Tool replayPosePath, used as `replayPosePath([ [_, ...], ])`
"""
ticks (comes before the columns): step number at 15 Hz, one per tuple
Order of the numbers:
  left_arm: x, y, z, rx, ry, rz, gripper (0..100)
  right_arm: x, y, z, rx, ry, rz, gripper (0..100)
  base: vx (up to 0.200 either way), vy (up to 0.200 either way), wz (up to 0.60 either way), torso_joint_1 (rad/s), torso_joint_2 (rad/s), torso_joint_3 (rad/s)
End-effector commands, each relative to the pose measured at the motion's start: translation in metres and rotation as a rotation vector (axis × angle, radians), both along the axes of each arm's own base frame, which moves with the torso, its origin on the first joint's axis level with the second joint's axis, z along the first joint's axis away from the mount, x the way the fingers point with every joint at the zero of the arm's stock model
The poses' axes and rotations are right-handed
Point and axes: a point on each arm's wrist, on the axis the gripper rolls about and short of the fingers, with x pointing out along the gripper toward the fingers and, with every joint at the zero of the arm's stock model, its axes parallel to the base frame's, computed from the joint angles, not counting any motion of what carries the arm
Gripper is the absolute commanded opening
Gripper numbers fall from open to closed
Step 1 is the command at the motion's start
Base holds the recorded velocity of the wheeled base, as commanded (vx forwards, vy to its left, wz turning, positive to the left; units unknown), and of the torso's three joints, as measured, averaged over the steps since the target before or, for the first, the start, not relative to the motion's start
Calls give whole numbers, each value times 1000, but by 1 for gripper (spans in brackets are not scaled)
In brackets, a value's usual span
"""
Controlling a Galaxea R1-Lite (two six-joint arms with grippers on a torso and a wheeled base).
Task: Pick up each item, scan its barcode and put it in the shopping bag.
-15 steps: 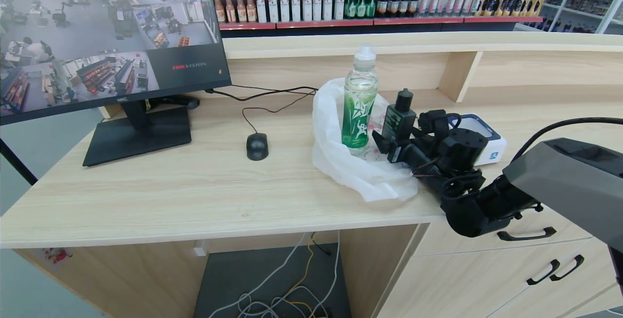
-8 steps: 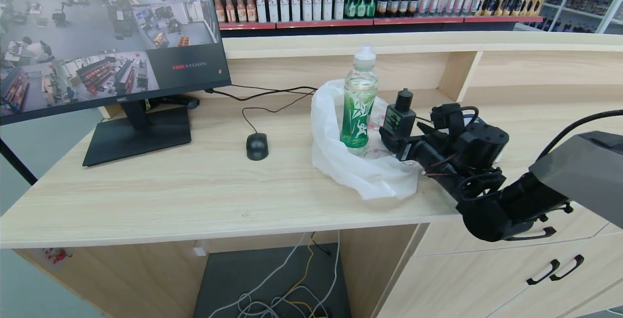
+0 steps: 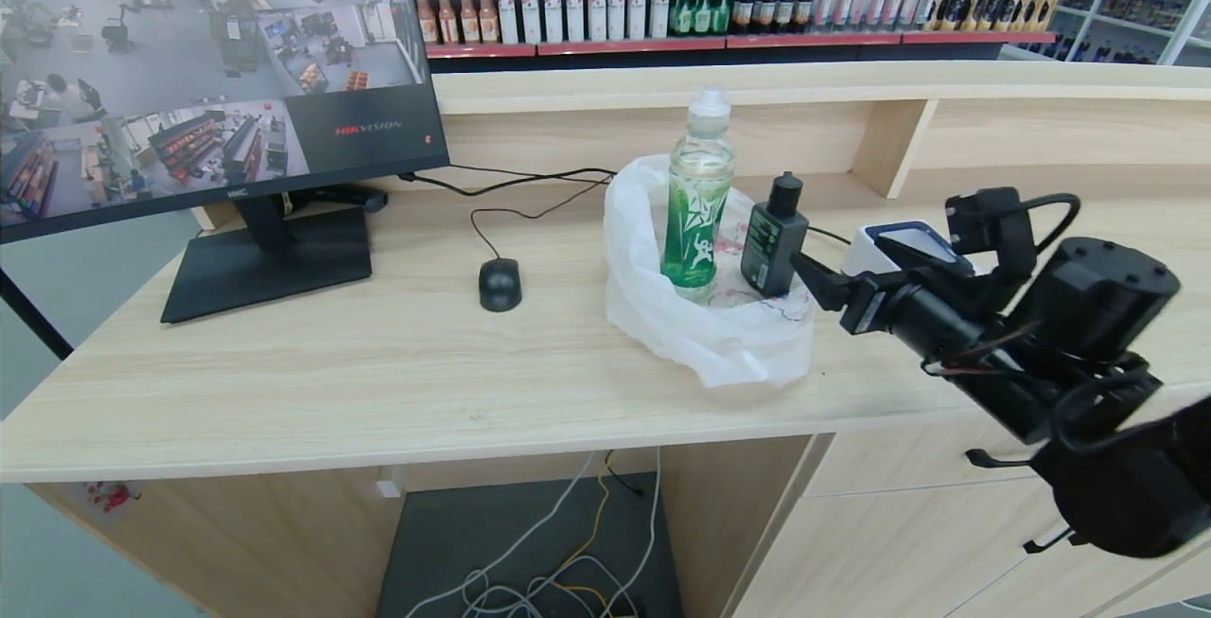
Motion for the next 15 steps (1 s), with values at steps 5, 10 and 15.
replayPosePath([
  [5, 0, 0, 0, 0, 0, 0, 100, -174, -52, 2, 9, -91, 35, 100, 0, 0, 0, 0, 0, 0],
  [10, 0, 0, 0, 0, 0, 0, 100, -271, -84, -40, -122, 73, 34, 100, 0, 0, 0, 0, 0, 0],
  [15, 0, 0, 0, 0, 0, 2, 100, -328, -104, -78, -261, 154, 55, 100, 0, 0, 0, 0, 0, 0],
])
